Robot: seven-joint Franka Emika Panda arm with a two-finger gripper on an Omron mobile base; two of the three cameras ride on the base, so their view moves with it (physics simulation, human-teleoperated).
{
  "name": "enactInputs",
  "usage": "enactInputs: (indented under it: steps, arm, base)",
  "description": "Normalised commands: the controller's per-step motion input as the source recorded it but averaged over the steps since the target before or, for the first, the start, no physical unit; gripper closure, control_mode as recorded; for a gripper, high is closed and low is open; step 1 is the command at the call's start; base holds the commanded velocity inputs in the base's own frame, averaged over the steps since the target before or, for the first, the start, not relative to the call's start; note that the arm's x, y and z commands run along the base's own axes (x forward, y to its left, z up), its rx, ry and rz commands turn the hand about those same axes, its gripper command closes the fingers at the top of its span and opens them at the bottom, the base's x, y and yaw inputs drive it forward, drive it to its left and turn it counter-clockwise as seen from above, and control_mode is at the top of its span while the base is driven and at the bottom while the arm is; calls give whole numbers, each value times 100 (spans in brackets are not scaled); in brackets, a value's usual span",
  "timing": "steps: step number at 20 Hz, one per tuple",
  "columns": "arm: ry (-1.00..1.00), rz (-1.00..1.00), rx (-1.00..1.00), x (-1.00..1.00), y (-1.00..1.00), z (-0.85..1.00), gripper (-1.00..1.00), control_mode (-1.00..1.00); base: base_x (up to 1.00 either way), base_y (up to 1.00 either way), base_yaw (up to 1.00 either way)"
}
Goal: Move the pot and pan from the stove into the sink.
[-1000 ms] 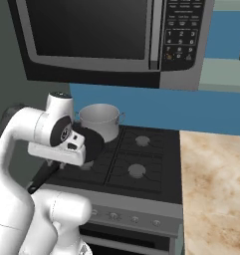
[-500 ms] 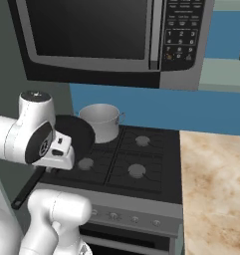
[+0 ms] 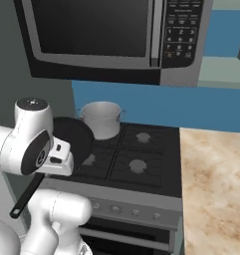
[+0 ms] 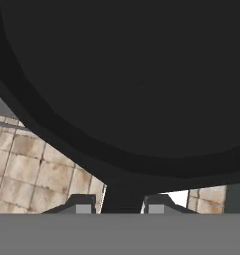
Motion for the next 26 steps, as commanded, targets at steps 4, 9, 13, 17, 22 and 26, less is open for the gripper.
enactInputs:
  steps: [4, 9, 13, 17, 22, 26]
  arm:
    - [0, 0, 0, 0, 0, 0, 100, 100]
    - [0, 0, 0, 0, 0, 0, 100, 100]
    - [0, 0, 0, 0, 0, 0, 100, 100]
    - [0, 0, 0, 0, 0, 0, 100, 100]
    - [0, 0, 0, 0, 0, 0, 100, 100]
    - [0, 0, 0, 0, 0, 0, 100, 100]
  base:
    - [-59, -18, 1]
    - [-54, -15, 1]
    - [-58, -14, 1]
    - [-61, -15, 1]
    - [-63, -14, 1]
    - [-62, -13, 1]
